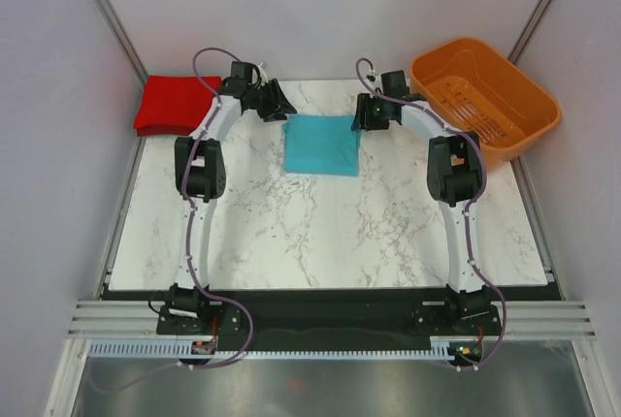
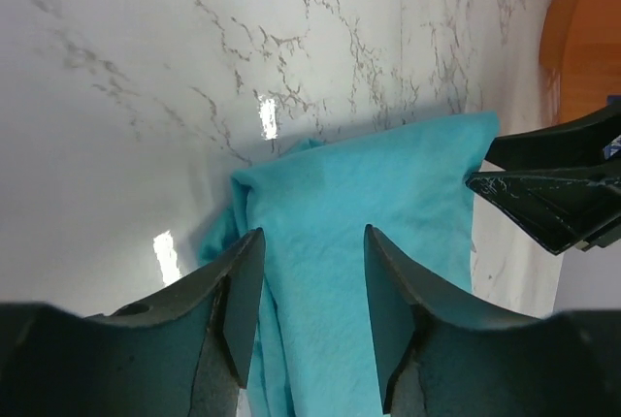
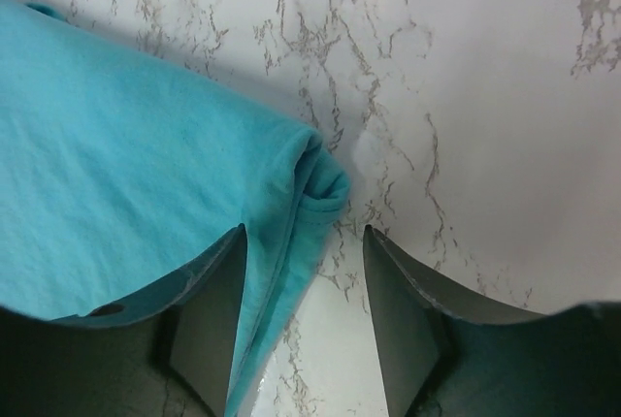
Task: Fold and stack the t-shirts
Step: Fold the tshirt
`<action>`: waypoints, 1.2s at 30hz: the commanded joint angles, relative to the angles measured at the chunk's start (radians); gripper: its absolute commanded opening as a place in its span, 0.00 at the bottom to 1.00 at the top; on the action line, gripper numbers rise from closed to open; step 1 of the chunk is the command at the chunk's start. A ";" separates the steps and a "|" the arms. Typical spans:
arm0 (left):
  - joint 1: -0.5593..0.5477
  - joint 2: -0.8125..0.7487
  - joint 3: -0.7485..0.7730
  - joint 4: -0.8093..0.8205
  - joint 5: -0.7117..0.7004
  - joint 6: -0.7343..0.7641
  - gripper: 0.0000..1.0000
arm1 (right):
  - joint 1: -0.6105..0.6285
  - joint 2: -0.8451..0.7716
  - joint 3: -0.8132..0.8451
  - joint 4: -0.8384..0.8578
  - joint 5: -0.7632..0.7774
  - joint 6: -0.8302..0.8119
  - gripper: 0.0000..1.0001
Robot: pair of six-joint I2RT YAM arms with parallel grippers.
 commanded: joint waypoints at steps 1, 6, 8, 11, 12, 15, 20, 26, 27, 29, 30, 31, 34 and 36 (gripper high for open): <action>0.055 -0.216 -0.127 0.043 -0.025 -0.014 0.54 | -0.007 -0.091 0.007 0.019 -0.049 0.023 0.60; 0.056 -0.413 -0.370 0.053 -0.026 0.023 0.53 | -0.007 -0.207 -0.134 0.022 -0.085 0.059 0.61; 0.047 -0.456 -0.486 0.061 -0.001 0.037 0.52 | -0.009 -0.244 -0.206 0.022 -0.101 0.066 0.60; 0.029 -0.533 -0.643 0.081 0.011 0.061 0.53 | -0.007 -0.295 -0.267 0.004 -0.193 0.035 0.61; 0.026 -0.549 -0.678 0.087 0.013 0.066 0.54 | -0.007 -0.312 -0.281 -0.012 -0.235 0.006 0.62; 0.018 -0.586 -0.784 0.122 0.021 0.085 0.57 | -0.007 -0.333 -0.342 -0.012 -0.279 -0.013 0.62; 0.007 -0.573 -0.859 0.155 0.013 0.111 0.57 | 0.006 -0.321 -0.404 -0.007 -0.315 -0.032 0.62; -0.013 -0.518 -0.864 0.158 0.010 0.117 0.55 | 0.008 -0.316 -0.482 0.001 -0.299 -0.066 0.62; -0.019 -0.513 -0.865 0.158 0.005 0.115 0.54 | 0.008 -0.310 -0.487 0.005 -0.299 -0.068 0.61; -0.025 -0.504 -0.872 0.159 -0.007 0.115 0.51 | 0.008 -0.306 -0.499 0.010 -0.304 -0.071 0.60; -0.027 -0.499 -0.875 0.158 -0.010 0.115 0.48 | 0.008 -0.301 -0.504 0.013 -0.301 -0.071 0.59; -0.030 -0.497 -0.876 0.158 -0.021 0.114 0.41 | 0.006 -0.301 -0.514 0.016 -0.299 -0.071 0.58; -0.028 -0.501 -0.891 0.156 -0.033 0.103 0.30 | 0.008 -0.309 -0.556 0.042 -0.293 -0.062 0.53; -0.028 -0.502 -0.898 0.156 -0.033 0.103 0.30 | 0.008 -0.318 -0.579 0.068 -0.290 -0.050 0.41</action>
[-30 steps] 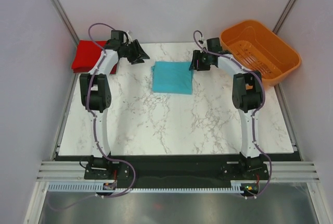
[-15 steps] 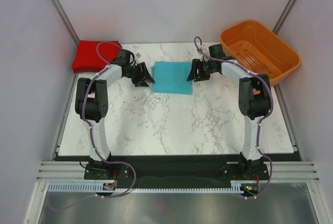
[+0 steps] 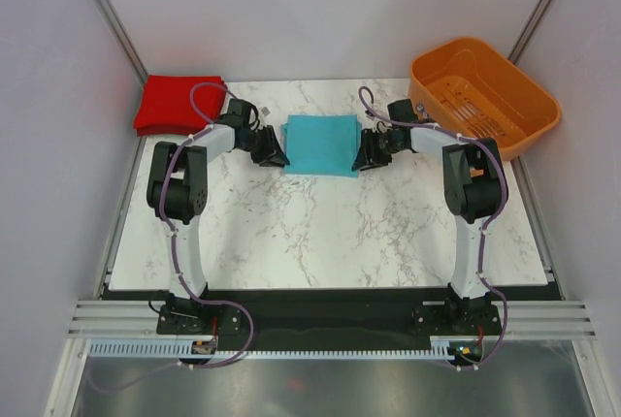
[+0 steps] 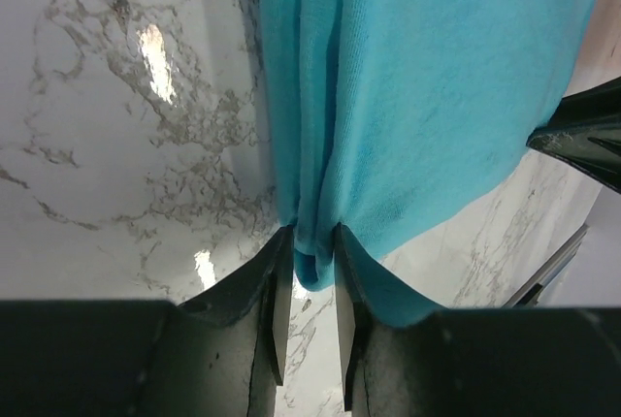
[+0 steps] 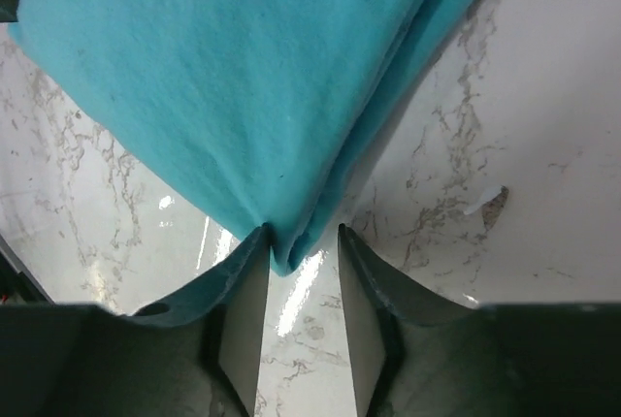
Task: Fold and stack the t-shirts
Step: Fold the tshirt
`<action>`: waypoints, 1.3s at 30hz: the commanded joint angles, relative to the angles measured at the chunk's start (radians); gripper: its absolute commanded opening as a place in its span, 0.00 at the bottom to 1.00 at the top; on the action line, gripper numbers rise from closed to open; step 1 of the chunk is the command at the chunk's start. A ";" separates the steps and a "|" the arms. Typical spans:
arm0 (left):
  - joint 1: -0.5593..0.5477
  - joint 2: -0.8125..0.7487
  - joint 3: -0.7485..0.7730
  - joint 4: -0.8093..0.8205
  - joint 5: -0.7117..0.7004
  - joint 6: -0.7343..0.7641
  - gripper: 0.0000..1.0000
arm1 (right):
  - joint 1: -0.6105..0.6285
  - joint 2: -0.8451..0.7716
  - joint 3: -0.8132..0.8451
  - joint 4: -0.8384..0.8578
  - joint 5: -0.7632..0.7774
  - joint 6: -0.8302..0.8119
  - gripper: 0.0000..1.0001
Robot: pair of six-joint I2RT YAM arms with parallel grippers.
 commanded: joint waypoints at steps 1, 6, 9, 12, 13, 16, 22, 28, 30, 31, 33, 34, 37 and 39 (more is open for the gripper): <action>-0.002 -0.004 -0.019 0.023 -0.015 0.030 0.30 | 0.003 -0.018 -0.057 0.055 0.004 -0.002 0.33; -0.002 -0.032 -0.078 0.023 -0.015 0.030 0.30 | 0.004 -0.042 -0.123 0.097 0.038 0.009 0.00; -0.011 -0.061 -0.105 -0.043 -0.200 -0.073 0.02 | 0.003 -0.053 -0.143 0.102 0.049 0.022 0.00; -0.016 -0.099 -0.132 -0.050 -0.218 -0.078 0.02 | 0.003 -0.088 -0.187 0.129 0.049 0.039 0.00; -0.019 -0.108 -0.138 -0.049 -0.207 -0.076 0.02 | 0.006 -0.096 -0.208 0.135 0.044 0.044 0.00; -0.031 -0.130 -0.141 -0.049 -0.172 -0.081 0.03 | 0.018 -0.122 -0.247 0.154 0.053 0.062 0.00; -0.030 -0.225 -0.128 -0.087 -0.205 -0.099 0.38 | 0.015 -0.166 -0.262 0.131 0.083 0.102 0.38; -0.012 -0.271 0.016 -0.155 -0.118 -0.087 0.41 | 0.018 -0.255 -0.181 0.037 0.087 0.139 0.45; -0.011 -0.270 0.077 -0.156 -0.057 -0.088 0.41 | 0.027 -0.255 -0.118 0.022 0.046 0.148 0.31; -0.011 -0.261 0.102 -0.153 -0.032 -0.094 0.41 | 0.033 -0.248 -0.098 0.022 -0.001 0.162 0.21; -0.011 -0.210 0.180 -0.148 0.038 -0.107 0.38 | 0.058 -0.216 -0.031 0.022 -0.029 0.176 0.00; -0.011 -0.187 0.203 -0.145 0.058 -0.122 0.34 | 0.068 -0.199 -0.006 0.022 -0.043 0.180 0.00; -0.015 -0.110 0.271 -0.138 0.072 -0.131 0.29 | 0.110 -0.098 0.086 0.025 -0.097 0.208 0.00; -0.015 -0.055 0.290 -0.132 0.058 -0.136 0.28 | 0.134 -0.058 0.127 0.052 -0.141 0.236 0.00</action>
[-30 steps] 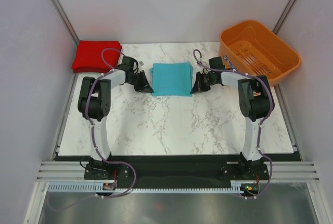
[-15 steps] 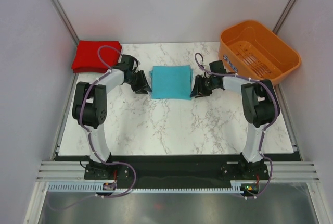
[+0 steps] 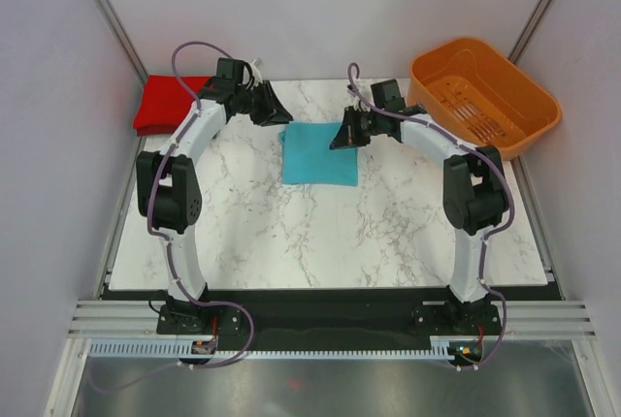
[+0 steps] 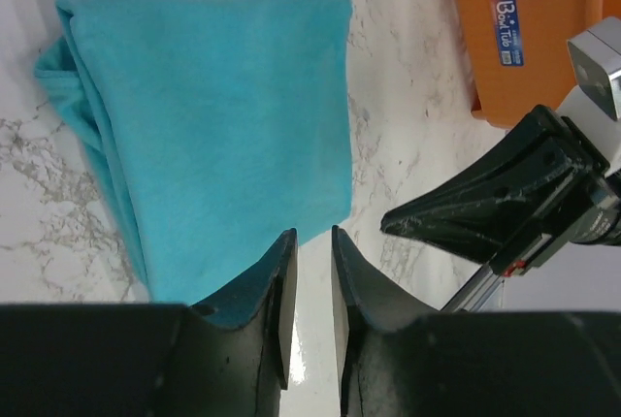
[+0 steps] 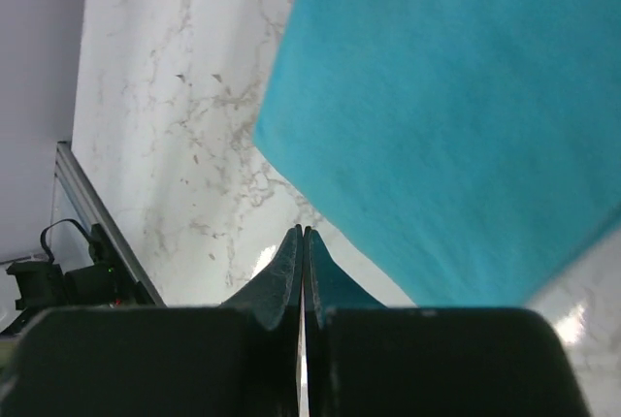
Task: Fold and stack the t-shirts
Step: Fold the tshirt
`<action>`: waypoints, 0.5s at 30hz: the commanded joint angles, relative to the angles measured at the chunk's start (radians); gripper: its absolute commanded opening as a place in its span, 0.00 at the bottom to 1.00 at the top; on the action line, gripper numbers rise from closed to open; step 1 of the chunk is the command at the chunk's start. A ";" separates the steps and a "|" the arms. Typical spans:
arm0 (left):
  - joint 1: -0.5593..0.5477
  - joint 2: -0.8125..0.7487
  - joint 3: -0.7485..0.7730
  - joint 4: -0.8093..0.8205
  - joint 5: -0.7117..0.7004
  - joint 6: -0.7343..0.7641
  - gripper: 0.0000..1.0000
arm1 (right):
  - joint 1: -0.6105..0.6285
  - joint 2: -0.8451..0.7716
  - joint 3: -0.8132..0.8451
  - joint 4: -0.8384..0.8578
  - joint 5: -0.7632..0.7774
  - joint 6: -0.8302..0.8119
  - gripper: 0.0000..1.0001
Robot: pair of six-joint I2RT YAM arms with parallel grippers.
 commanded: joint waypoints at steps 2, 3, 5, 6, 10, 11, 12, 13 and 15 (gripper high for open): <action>-0.008 0.124 0.032 0.006 0.039 -0.045 0.27 | 0.052 0.142 0.069 0.089 -0.154 0.085 0.00; -0.010 0.158 0.031 0.012 0.021 -0.041 0.26 | 0.056 0.162 0.075 0.111 -0.200 0.097 0.00; -0.013 0.193 0.025 0.017 0.001 -0.037 0.26 | 0.059 0.223 0.082 0.134 -0.226 0.091 0.00; -0.013 0.228 0.025 0.023 -0.015 -0.034 0.25 | 0.059 0.241 0.082 0.134 -0.219 0.082 0.00; -0.013 0.296 0.031 0.032 -0.029 -0.030 0.25 | 0.049 0.329 0.086 0.118 -0.206 0.032 0.00; -0.013 0.304 0.035 0.032 -0.027 -0.033 0.25 | 0.043 0.335 0.087 0.104 -0.203 0.025 0.00; -0.013 0.308 0.040 0.033 -0.026 -0.033 0.25 | 0.036 0.341 0.089 0.098 -0.203 0.019 0.00; -0.013 0.307 0.042 0.035 -0.024 -0.033 0.25 | 0.032 0.334 0.089 0.091 -0.209 0.018 0.00; -0.010 0.293 0.045 0.033 -0.021 -0.024 0.27 | 0.026 0.308 0.072 0.087 -0.211 0.009 0.00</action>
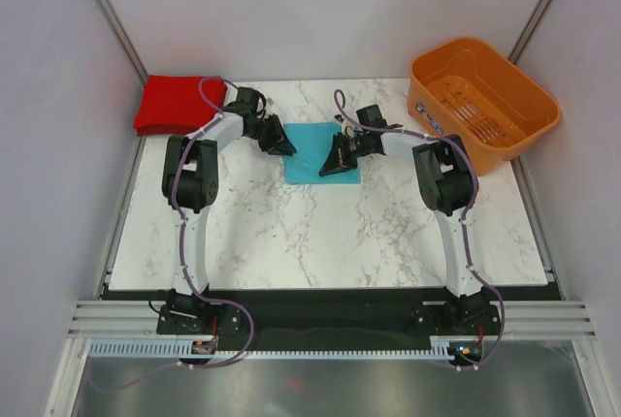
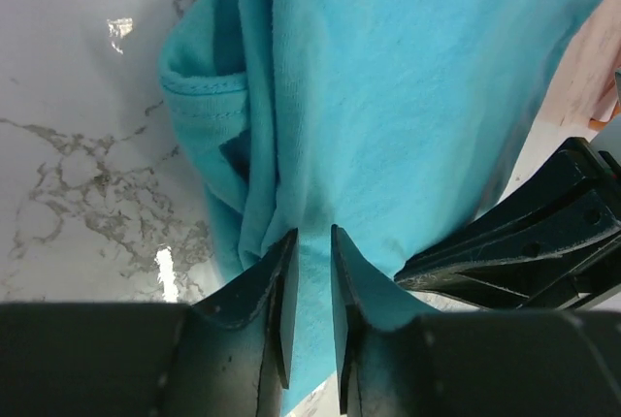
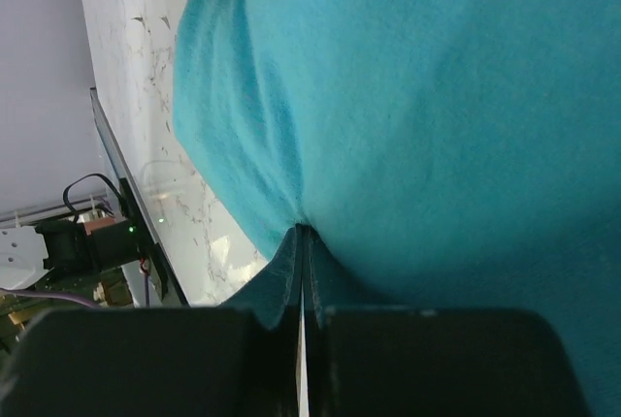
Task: Fold and stack the t-shirts
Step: Fold the tshirt
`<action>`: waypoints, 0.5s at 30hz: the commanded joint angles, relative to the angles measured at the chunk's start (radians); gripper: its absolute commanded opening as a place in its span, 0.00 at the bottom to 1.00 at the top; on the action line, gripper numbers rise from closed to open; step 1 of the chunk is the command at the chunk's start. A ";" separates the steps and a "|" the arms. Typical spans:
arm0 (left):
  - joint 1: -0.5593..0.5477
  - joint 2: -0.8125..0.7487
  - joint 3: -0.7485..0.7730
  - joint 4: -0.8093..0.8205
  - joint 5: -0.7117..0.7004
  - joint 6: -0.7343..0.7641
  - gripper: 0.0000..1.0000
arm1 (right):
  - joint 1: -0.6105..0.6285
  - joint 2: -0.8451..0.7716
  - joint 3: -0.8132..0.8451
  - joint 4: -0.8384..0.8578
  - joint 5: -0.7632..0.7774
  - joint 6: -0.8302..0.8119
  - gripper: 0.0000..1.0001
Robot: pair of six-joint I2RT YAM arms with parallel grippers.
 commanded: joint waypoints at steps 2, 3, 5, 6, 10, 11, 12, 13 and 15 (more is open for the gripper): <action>0.001 -0.069 0.024 0.019 -0.013 0.004 0.30 | -0.014 -0.078 -0.009 -0.023 0.018 -0.055 0.01; 0.002 -0.086 0.024 0.020 -0.014 0.014 0.35 | -0.015 -0.098 -0.015 -0.025 0.020 -0.057 0.04; 0.005 -0.126 0.023 0.019 -0.025 0.025 0.42 | -0.015 -0.153 -0.021 -0.035 0.053 -0.055 0.14; 0.004 -0.139 0.017 0.019 -0.054 0.031 0.49 | -0.020 -0.172 -0.028 -0.038 0.072 -0.052 0.19; 0.005 -0.185 -0.026 0.019 -0.100 0.050 0.61 | -0.035 -0.256 -0.051 -0.066 0.236 -0.067 0.41; 0.004 -0.188 -0.039 0.017 -0.109 0.053 0.61 | -0.040 -0.264 -0.054 -0.069 0.274 -0.075 0.44; 0.005 -0.185 -0.043 0.019 -0.108 0.057 0.62 | -0.044 -0.278 -0.057 -0.071 0.346 -0.078 0.46; 0.005 -0.180 -0.046 0.016 -0.109 0.061 0.62 | -0.049 -0.282 -0.055 -0.072 0.374 -0.084 0.48; 0.007 -0.159 -0.048 0.019 -0.109 0.065 0.62 | -0.053 -0.287 -0.038 -0.074 0.450 -0.107 0.51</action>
